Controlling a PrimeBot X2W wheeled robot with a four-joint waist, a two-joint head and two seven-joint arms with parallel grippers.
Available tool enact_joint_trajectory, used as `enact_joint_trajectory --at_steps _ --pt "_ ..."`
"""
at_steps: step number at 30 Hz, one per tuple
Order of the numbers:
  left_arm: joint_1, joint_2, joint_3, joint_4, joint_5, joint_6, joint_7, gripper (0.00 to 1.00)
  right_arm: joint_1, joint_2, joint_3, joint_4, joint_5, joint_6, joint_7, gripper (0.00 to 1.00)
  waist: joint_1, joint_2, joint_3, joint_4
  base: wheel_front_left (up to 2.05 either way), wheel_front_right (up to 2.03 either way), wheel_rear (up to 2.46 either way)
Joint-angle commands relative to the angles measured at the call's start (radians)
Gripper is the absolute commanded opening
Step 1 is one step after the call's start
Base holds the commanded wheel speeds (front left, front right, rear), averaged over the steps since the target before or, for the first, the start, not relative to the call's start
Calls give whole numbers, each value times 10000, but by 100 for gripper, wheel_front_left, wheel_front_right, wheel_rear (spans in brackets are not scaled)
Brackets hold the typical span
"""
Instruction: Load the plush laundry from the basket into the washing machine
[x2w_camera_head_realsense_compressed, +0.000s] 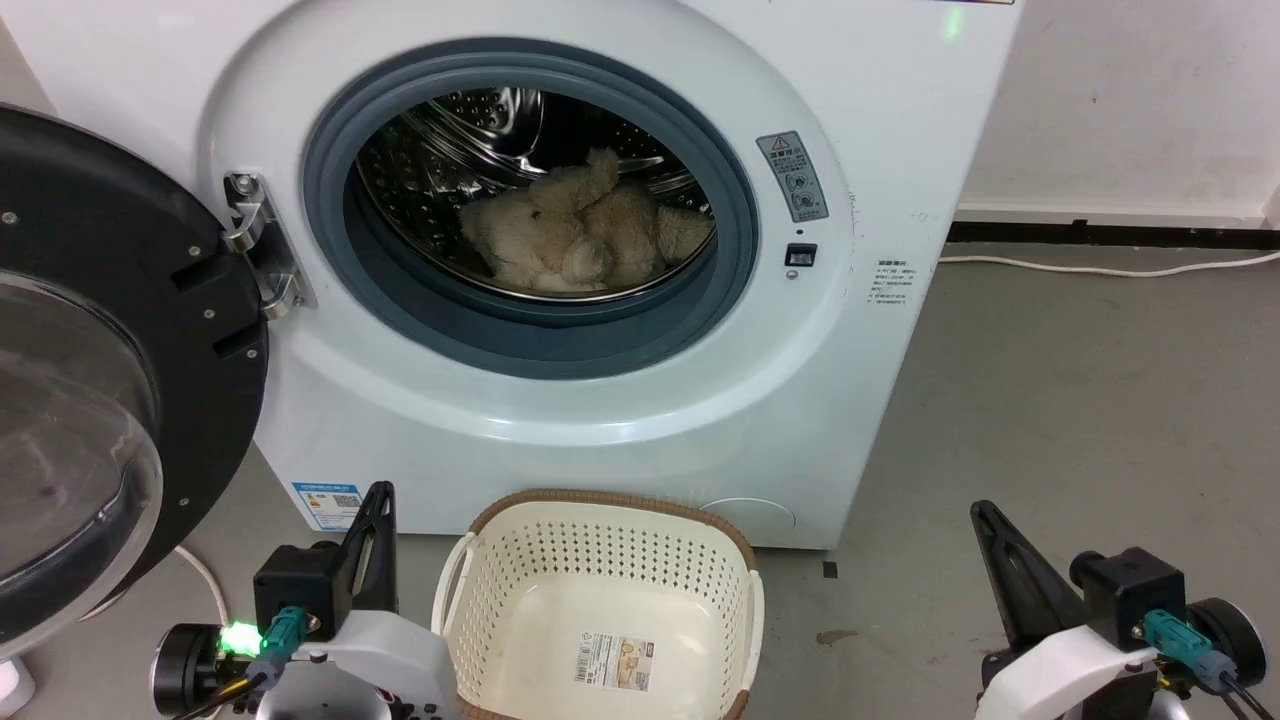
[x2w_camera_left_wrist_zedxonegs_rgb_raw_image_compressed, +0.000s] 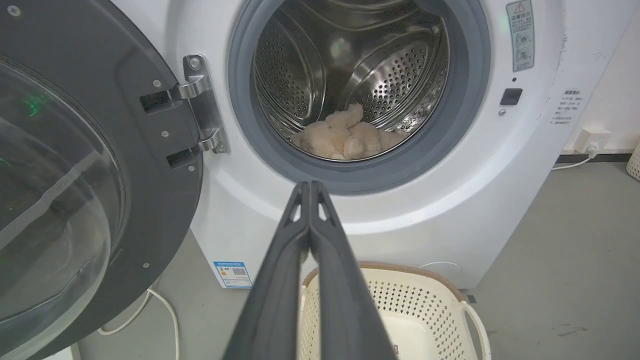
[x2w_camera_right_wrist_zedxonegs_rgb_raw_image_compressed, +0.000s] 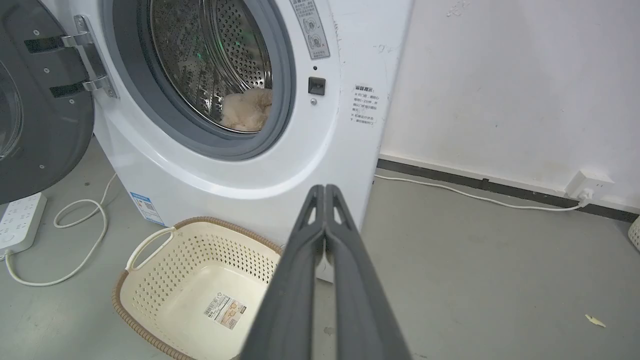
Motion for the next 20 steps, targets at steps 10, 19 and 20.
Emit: enact_joint_trajectory --at_steps 10,19,20 --pt "182 -11 32 -49 26 -43 3 0 -117 -2 7 -49 -76 -7 3 0 0 0 0 1 0 0 0" --pt "182 -11 32 -49 26 -43 3 0 -117 -2 7 -49 -76 -7 3 0 0 0 0 1 0 0 0" --pt "182 -11 32 -49 26 -43 3 0 -117 -2 7 -49 -76 -7 3 0 0 0 0 1 0 0 0"
